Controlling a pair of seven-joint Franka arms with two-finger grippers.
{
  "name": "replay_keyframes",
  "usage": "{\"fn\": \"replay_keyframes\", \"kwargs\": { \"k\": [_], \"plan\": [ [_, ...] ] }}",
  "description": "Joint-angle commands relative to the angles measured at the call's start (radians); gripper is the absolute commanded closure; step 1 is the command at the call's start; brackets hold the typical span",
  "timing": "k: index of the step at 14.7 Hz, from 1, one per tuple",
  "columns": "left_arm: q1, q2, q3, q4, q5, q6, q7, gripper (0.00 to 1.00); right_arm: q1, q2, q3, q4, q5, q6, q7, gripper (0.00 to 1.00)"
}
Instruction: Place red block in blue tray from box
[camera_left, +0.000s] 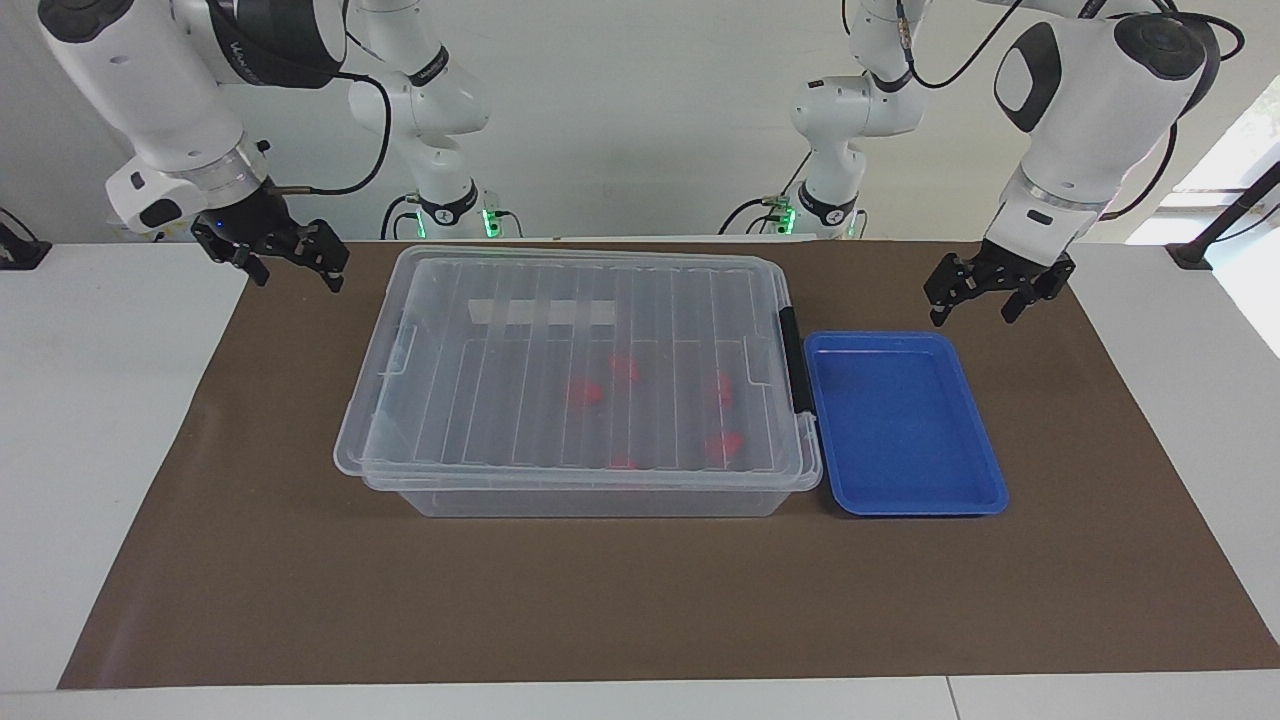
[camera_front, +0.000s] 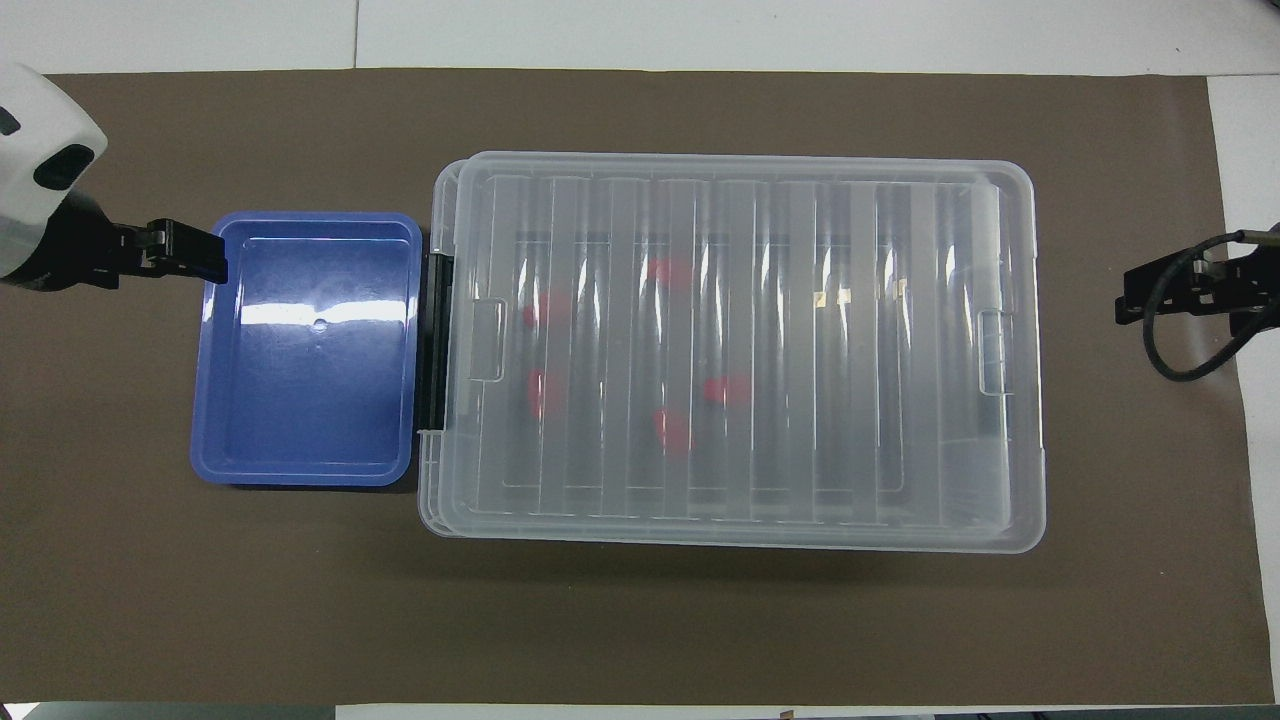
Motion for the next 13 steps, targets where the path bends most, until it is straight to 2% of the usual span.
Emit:
{"fn": "replay_keyframes", "kwargs": {
  "k": [1, 13],
  "plan": [
    [0.014, -0.031, -0.006, -0.040, -0.011, 0.021, 0.014, 0.00, -0.004, 0.000, 0.003, 0.007, -0.003, 0.000, -0.014, 0.00],
    [0.014, -0.031, -0.006, -0.040, -0.011, 0.019, 0.014, 0.00, -0.001, 0.008, 0.004, -0.005, 0.011, 0.015, -0.014, 0.00]
  ]
}}
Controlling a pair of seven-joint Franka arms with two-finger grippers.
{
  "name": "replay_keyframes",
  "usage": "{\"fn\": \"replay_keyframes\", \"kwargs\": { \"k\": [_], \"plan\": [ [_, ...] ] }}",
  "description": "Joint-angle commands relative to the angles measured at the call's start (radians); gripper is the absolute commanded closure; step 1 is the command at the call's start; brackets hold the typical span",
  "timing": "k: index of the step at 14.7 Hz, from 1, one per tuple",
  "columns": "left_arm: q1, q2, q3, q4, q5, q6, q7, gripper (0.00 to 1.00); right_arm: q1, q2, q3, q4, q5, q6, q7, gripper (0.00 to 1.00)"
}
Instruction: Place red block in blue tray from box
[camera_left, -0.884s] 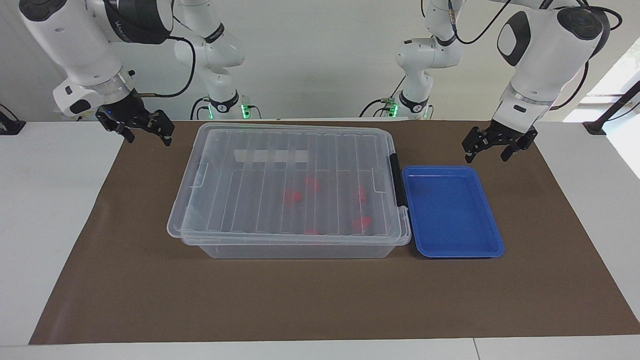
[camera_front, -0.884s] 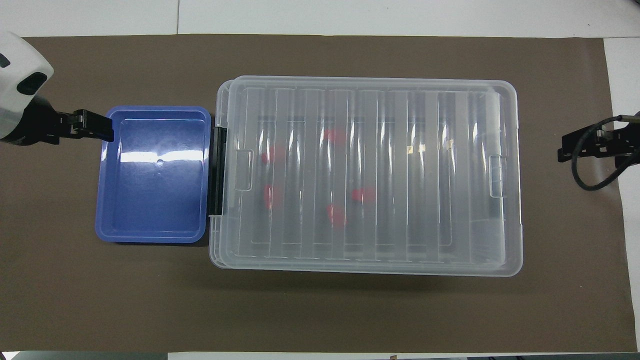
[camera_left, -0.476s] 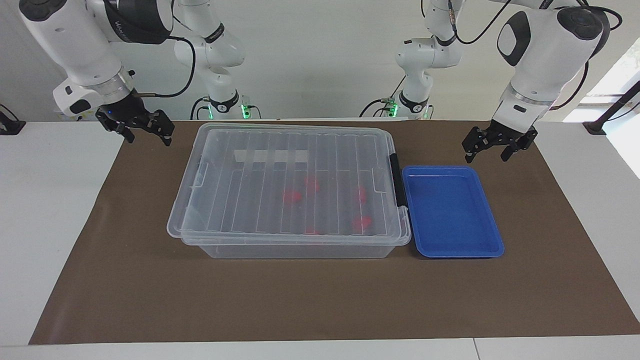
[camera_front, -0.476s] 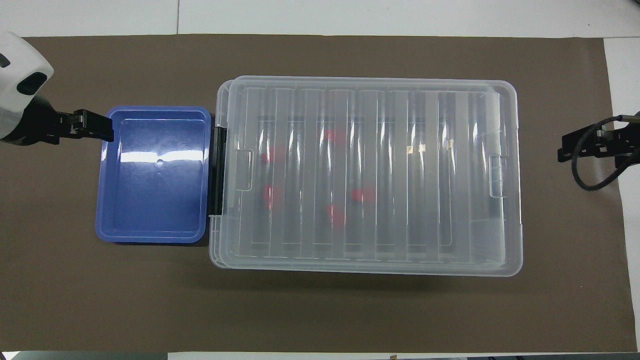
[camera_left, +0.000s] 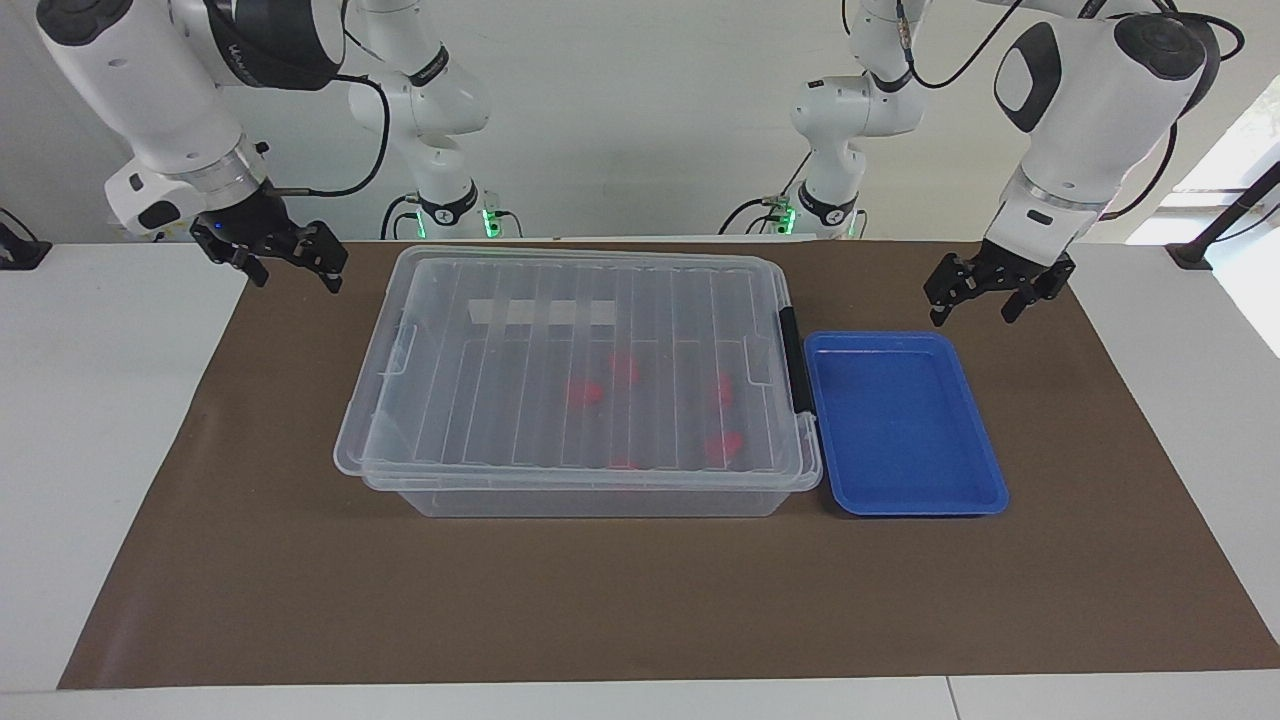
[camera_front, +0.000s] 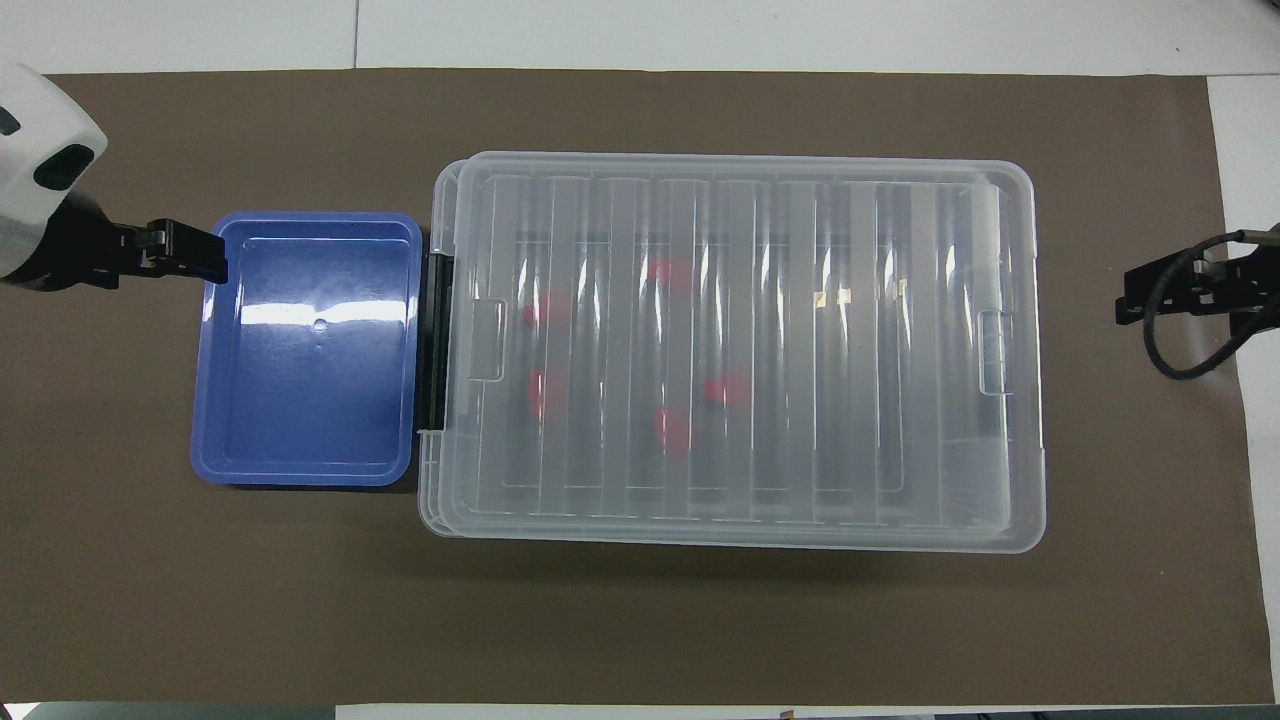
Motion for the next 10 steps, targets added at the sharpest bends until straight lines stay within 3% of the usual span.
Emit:
{"fn": "replay_keyframes", "kwargs": {
  "k": [1, 6, 10],
  "plan": [
    [0.014, -0.031, -0.006, -0.040, -0.011, 0.019, 0.015, 0.00, -0.001, 0.002, 0.010, -0.010, 0.014, 0.049, -0.009, 0.00],
    [0.014, -0.031, -0.006, -0.040, -0.011, 0.019, 0.015, 0.00, -0.001, 0.018, 0.134, -0.034, 0.014, 0.120, 0.112, 0.00],
    [0.014, -0.031, -0.006, -0.040, -0.011, 0.019, 0.014, 0.00, 0.000, 0.048, 0.156, -0.111, 0.011, 0.215, 0.133, 0.00]
  ]
}}
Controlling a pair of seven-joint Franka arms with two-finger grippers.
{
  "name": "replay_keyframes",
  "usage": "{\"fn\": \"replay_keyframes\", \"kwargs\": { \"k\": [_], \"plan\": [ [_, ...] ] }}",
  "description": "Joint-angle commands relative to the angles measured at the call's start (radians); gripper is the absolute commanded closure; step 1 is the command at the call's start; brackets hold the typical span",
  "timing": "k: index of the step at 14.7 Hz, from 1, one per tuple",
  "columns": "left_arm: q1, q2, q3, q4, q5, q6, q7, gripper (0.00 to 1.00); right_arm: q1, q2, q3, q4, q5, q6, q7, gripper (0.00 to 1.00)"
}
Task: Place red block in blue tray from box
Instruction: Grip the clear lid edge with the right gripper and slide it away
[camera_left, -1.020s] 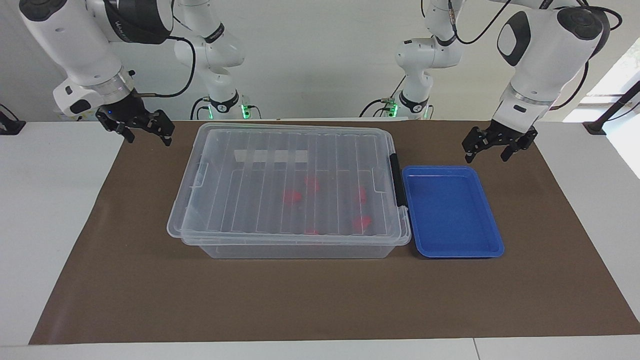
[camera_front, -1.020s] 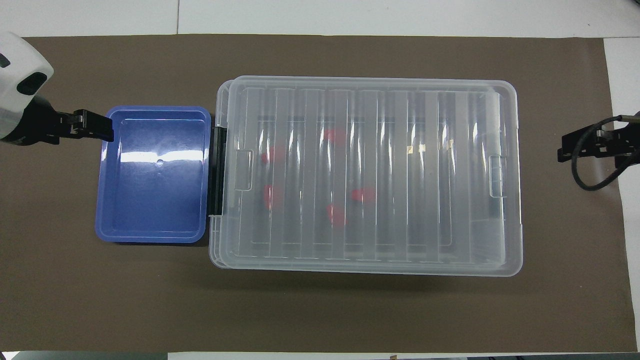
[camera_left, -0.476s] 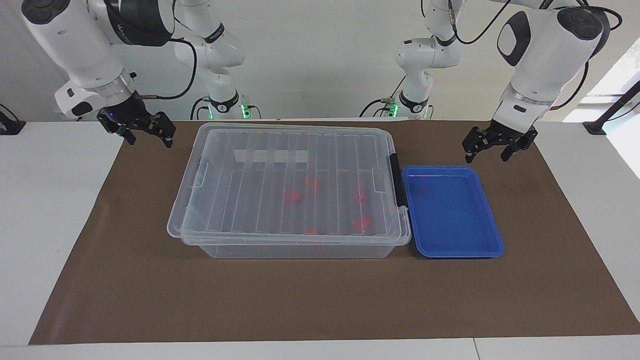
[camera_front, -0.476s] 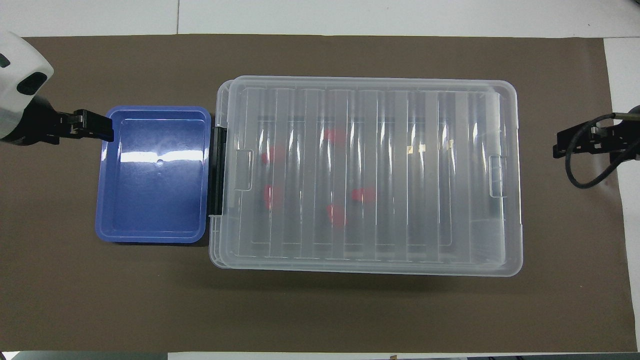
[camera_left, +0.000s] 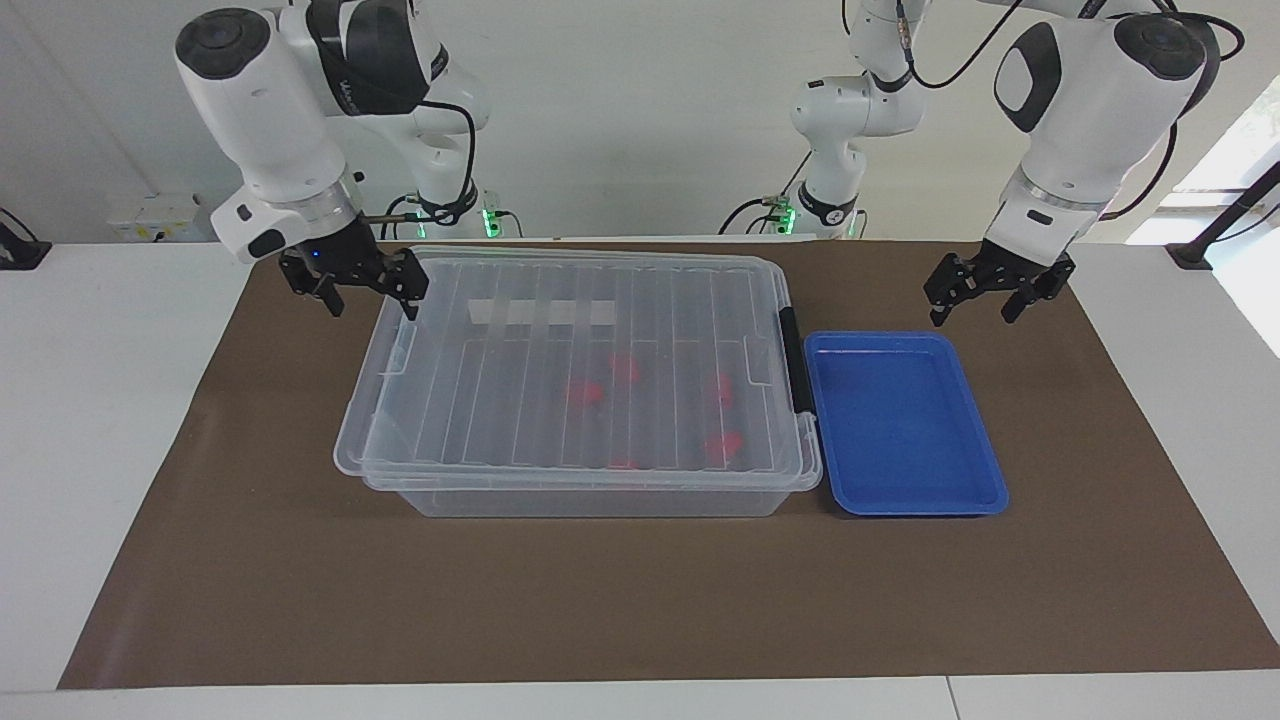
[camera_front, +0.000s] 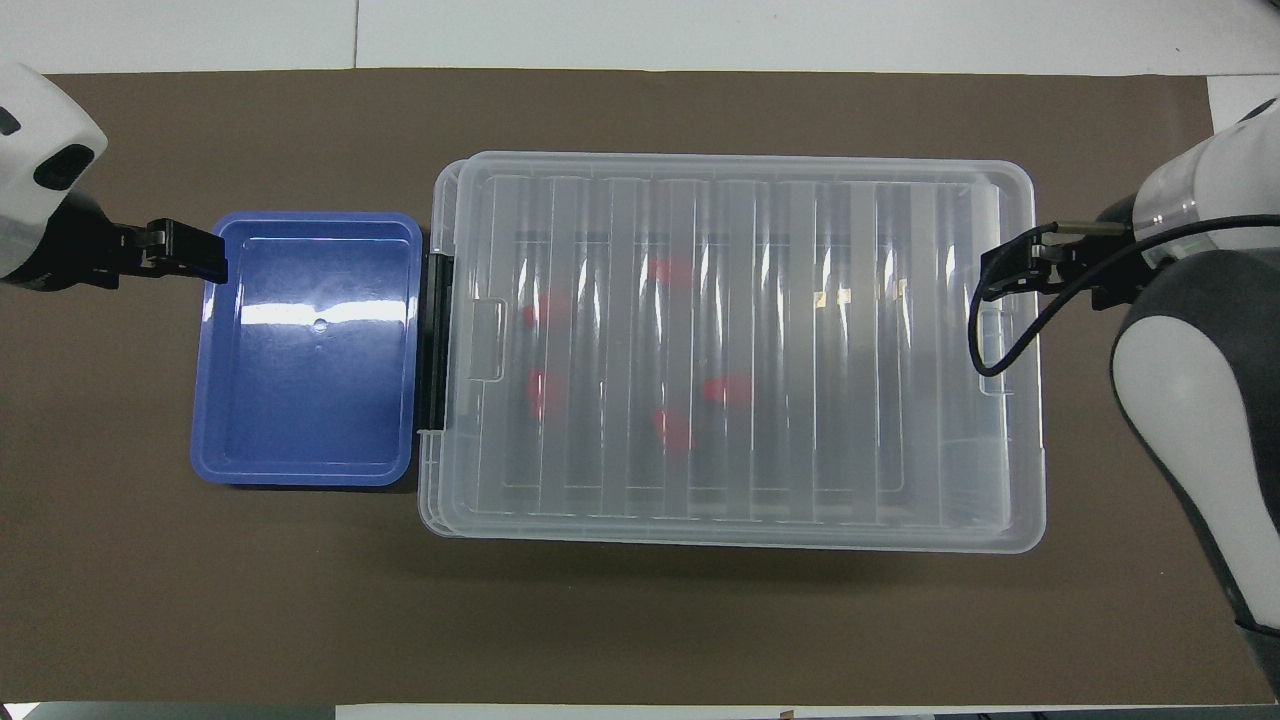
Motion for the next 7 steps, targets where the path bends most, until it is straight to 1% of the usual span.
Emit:
{"fn": "replay_keyframes", "kwargs": {
  "k": [1, 7],
  "plan": [
    [0.014, -0.031, -0.006, -0.040, -0.011, 0.019, 0.015, 0.00, -0.012, 0.001, 0.000, -0.064, -0.001, 0.052, -0.004, 0.00],
    [0.014, -0.031, -0.006, -0.040, -0.011, 0.019, 0.015, 0.00, -0.023, -0.013, -0.006, -0.148, -0.006, 0.071, -0.010, 0.00]
  ]
}}
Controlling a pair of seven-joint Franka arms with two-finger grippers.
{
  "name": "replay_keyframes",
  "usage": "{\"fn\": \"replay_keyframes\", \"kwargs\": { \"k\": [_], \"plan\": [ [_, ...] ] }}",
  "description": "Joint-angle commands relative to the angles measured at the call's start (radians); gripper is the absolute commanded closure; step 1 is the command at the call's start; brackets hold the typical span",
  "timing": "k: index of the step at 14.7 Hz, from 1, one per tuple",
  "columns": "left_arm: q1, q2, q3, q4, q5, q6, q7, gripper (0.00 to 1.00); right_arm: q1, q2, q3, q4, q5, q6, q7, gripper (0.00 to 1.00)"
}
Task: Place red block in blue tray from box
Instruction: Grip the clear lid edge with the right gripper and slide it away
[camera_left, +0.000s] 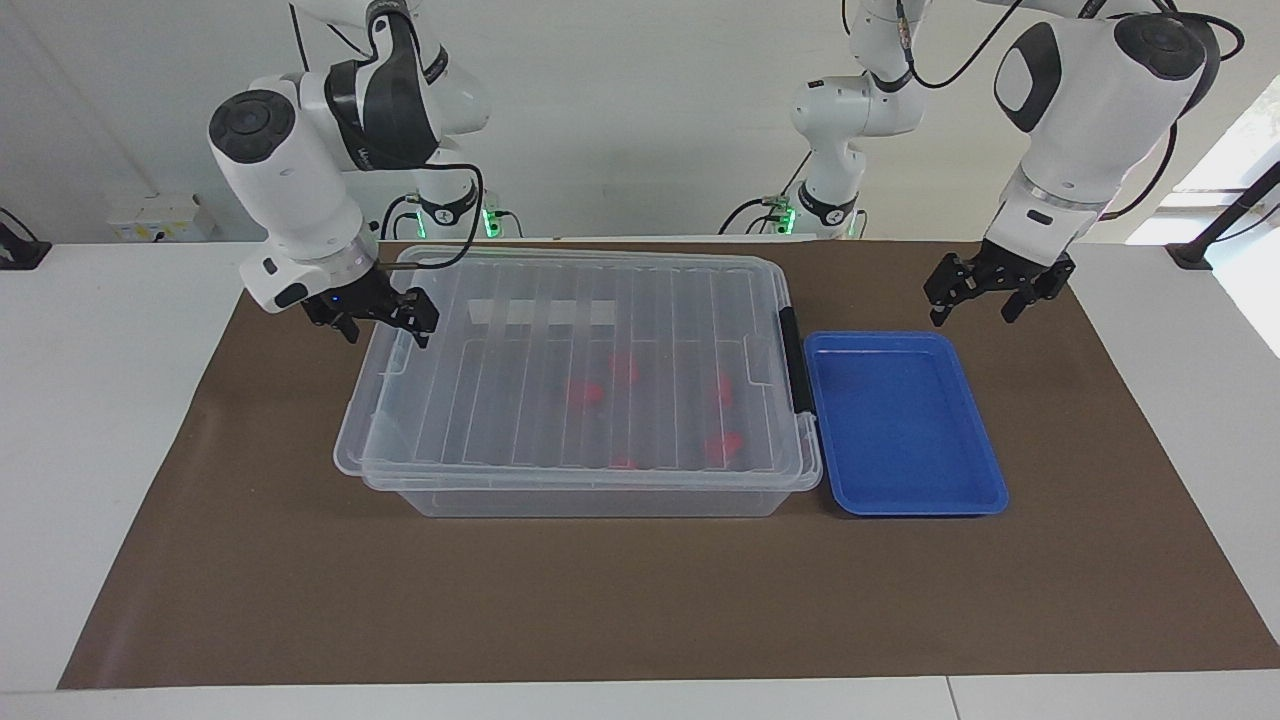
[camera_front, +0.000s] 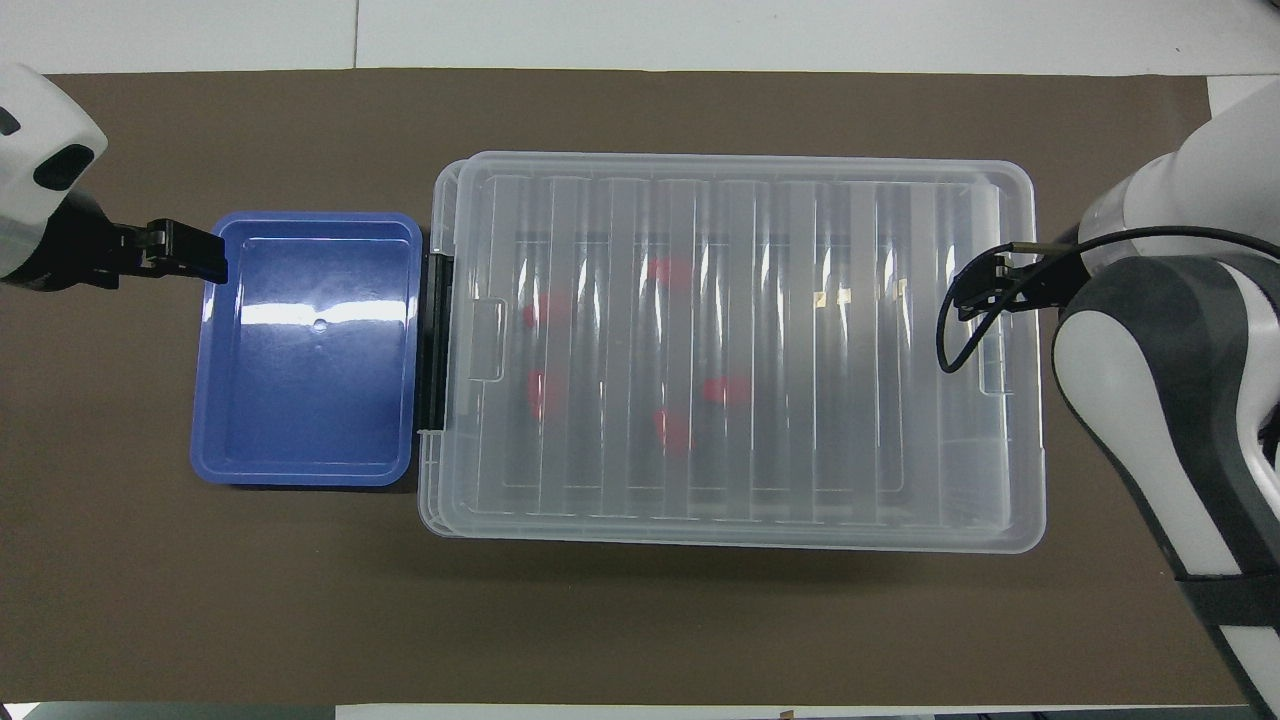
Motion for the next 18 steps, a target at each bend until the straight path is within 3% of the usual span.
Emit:
{"fn": "replay_keyframes", "kwargs": {
  "k": [1, 3, 18],
  "plan": [
    [0.014, -0.031, -0.006, -0.040, -0.011, 0.019, 0.015, 0.00, -0.019, -0.048, 0.000, -0.097, -0.005, 0.051, -0.038, 0.00],
    [0.014, -0.031, -0.006, -0.040, -0.011, 0.019, 0.014, 0.00, -0.021, -0.068, -0.017, -0.159, -0.006, 0.106, -0.058, 0.00],
    [0.014, -0.031, -0.006, -0.040, -0.011, 0.019, 0.015, 0.00, -0.029, -0.082, -0.087, -0.210, -0.019, 0.139, -0.162, 0.00]
  ]
}}
